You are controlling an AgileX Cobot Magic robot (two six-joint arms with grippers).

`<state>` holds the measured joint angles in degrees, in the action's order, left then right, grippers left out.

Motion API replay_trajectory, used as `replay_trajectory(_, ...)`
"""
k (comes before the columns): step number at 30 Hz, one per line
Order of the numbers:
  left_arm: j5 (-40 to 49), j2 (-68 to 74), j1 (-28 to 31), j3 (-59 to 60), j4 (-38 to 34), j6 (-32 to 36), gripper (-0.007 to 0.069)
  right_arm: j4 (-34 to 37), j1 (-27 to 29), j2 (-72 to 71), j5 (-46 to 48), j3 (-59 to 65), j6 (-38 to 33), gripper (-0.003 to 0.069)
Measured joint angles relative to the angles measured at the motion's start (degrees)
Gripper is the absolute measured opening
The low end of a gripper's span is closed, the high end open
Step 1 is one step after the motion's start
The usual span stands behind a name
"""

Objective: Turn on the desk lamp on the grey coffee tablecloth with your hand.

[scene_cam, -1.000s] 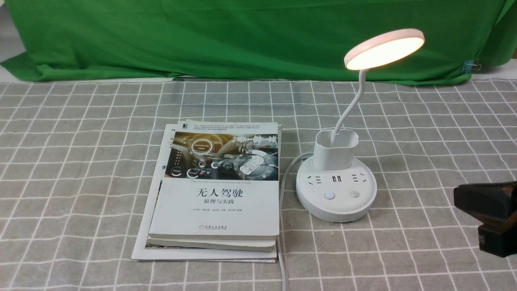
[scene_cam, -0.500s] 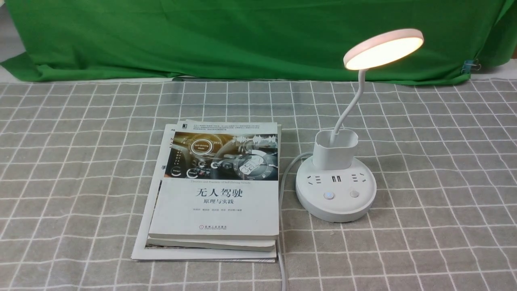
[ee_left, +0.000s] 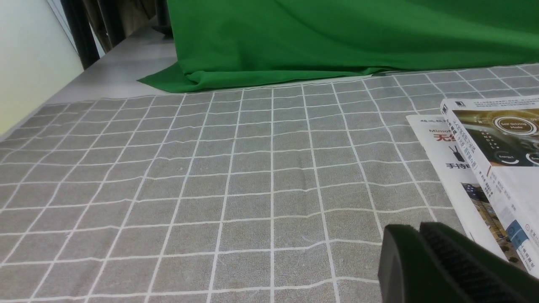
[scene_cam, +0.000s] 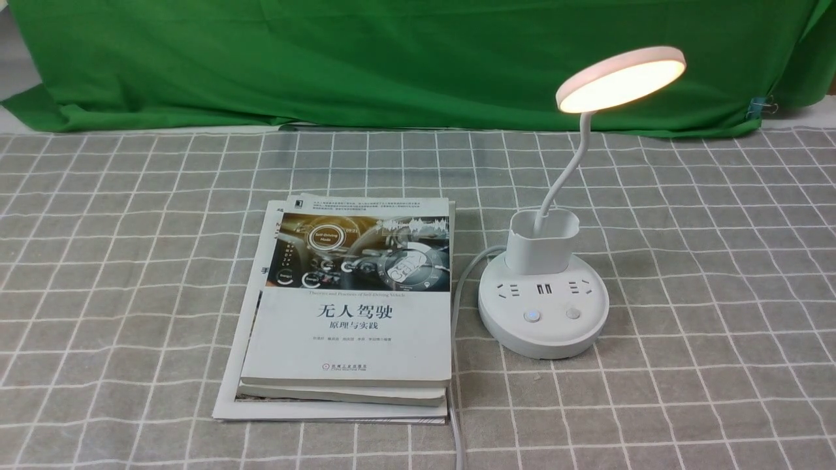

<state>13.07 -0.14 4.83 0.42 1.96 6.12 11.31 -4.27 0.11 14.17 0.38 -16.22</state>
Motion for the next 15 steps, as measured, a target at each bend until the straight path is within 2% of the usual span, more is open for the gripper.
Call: replay_trajectory(15, 0.0, 0.0, 0.0, 0.0, 0.0, 0.1, 0.0019, -0.1, 0.0, 0.0, 0.3, 0.0, 0.2, 0.0071)
